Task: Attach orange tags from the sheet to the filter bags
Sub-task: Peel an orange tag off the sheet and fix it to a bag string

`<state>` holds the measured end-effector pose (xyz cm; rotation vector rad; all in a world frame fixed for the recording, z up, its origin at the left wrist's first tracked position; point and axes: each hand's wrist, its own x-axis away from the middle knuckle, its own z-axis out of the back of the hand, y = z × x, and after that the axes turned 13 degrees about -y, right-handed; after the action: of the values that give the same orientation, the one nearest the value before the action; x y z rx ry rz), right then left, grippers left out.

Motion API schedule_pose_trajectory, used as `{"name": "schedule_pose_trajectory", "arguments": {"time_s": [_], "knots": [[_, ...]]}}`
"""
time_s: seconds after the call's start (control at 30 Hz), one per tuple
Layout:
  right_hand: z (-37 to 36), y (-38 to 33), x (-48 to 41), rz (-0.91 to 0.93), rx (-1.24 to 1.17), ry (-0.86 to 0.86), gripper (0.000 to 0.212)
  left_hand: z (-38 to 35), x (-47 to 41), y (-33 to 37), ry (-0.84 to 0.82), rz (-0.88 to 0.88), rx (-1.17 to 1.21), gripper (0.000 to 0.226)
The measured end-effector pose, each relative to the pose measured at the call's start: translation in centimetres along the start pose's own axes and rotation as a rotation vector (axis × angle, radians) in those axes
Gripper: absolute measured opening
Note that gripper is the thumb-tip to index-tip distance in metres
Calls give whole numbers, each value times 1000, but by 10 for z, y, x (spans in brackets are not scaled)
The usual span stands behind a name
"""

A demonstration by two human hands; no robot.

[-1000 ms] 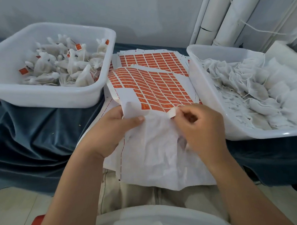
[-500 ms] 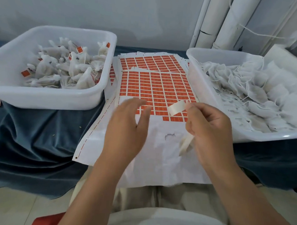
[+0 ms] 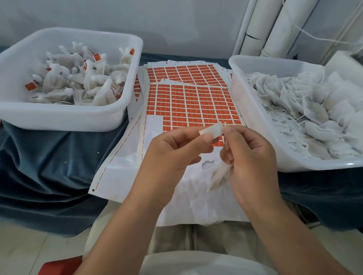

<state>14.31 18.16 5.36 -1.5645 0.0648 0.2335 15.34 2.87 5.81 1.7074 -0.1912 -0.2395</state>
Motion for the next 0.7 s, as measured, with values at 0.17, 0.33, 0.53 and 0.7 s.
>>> {"name": "schedule_pose_trajectory", "arguments": {"time_s": [0.17,0.33,0.53,0.7], "knots": [[-2,0,0,23,-55,-20,33,-1,0,-3,55,36,47,12],[3,-6,0,8,44,-186,22,10,-2,-2,235,-27,38,16],[7,-24,8,191,209,-400,36,18,-5,-1,214,-50,-106,12],[8,-33,15,241,460,-458,33,12,-4,-9,-5,-6,11,13]]}}
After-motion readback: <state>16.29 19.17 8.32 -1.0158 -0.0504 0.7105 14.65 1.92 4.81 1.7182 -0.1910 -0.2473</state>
